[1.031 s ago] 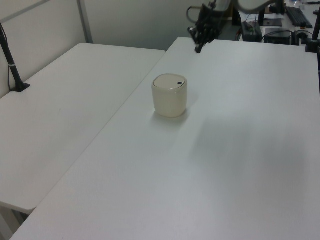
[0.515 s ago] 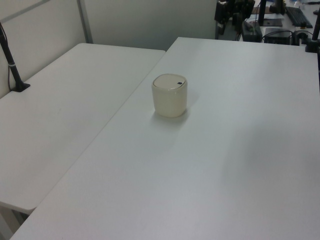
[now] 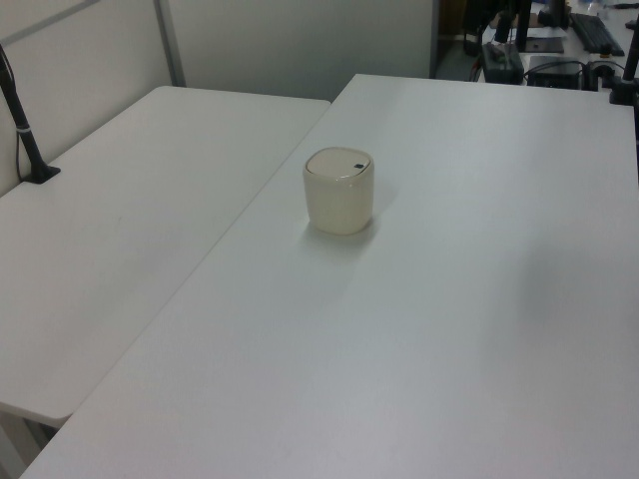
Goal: Close the trash bin
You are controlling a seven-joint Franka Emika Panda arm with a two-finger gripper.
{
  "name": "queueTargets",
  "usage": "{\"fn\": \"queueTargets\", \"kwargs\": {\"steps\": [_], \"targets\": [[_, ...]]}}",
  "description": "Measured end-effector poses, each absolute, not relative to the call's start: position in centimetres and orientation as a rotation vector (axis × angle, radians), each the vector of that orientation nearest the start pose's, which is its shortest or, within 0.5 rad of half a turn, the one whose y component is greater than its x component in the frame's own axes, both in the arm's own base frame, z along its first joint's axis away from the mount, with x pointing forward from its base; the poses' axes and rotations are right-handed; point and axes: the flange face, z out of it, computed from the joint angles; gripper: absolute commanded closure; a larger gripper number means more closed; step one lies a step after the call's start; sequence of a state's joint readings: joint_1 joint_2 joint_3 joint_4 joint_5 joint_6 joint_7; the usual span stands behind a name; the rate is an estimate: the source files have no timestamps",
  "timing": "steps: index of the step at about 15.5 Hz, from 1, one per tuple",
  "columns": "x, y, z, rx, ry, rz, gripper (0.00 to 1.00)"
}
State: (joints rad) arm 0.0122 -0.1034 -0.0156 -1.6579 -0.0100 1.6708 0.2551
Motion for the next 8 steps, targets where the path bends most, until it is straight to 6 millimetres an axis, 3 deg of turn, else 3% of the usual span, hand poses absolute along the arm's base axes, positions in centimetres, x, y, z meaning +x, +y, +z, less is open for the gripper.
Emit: {"fn": "queueTargets", "kwargs": {"steps": [3,8], "targets": [[53.7,-1.8,64.3,-3.133,0.227,-0.168,0.00],[54.8,-4.4,64.0,-3.138,0.214,-0.167,0.00]]}}
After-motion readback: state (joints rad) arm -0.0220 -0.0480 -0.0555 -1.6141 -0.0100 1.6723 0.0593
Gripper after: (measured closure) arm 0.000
